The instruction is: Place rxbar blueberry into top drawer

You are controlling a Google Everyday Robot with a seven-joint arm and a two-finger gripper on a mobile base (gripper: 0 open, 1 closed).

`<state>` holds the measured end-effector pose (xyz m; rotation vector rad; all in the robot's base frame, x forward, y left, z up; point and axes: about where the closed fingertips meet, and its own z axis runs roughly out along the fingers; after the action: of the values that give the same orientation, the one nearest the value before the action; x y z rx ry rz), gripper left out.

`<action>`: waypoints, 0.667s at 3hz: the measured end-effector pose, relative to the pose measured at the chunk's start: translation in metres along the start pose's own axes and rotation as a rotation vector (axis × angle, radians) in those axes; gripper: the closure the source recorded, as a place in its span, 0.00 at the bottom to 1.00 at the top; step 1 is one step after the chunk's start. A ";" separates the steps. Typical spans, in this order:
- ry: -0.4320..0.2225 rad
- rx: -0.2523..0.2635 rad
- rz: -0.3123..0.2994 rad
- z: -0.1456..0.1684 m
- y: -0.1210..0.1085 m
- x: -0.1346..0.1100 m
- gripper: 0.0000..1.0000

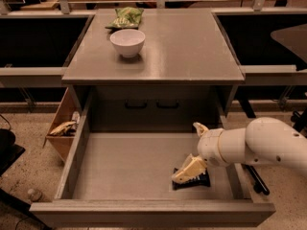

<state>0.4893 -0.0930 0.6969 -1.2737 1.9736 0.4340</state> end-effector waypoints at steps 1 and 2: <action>-0.030 -0.045 -0.008 -0.026 -0.021 -0.037 0.00; -0.074 -0.064 -0.050 -0.077 -0.046 -0.093 0.00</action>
Offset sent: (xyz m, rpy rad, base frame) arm 0.0594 -0.0240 0.2419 0.1027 -0.0897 0.1418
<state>0.5216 -0.1018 0.8216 -1.3250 1.8757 0.5167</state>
